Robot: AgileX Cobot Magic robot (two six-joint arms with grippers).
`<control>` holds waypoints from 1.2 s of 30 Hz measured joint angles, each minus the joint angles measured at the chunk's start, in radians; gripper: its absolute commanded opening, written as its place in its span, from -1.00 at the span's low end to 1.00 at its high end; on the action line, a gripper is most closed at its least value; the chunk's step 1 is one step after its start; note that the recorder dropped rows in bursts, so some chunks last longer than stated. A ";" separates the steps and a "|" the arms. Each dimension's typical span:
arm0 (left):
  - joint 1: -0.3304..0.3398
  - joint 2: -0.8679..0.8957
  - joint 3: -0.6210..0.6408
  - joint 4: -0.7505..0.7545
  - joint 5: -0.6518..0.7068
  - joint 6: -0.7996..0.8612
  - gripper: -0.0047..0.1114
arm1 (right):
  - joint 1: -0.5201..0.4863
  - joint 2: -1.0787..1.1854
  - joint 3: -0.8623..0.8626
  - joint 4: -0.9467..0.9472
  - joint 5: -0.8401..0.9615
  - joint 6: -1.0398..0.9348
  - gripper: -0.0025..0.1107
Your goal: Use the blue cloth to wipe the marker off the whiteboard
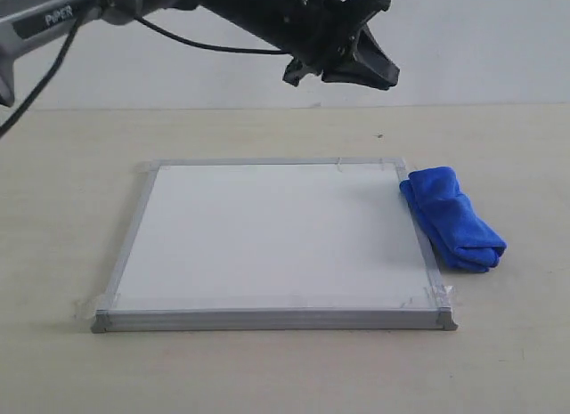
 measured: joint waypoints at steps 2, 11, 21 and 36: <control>0.000 -0.080 0.000 0.154 0.033 0.014 -0.84 | 0.000 0.000 0.000 0.000 0.000 0.000 -0.96; 0.004 -0.536 0.000 0.583 0.070 -0.012 -0.84 | 0.000 0.000 0.000 0.000 0.000 0.000 -0.96; 0.004 -1.102 0.340 0.886 0.076 -0.163 -0.84 | 0.000 0.000 0.000 0.000 0.000 0.000 -0.96; 0.004 -1.714 0.975 0.930 -0.036 -0.234 -0.84 | 0.000 0.000 0.000 0.000 0.000 0.000 -0.96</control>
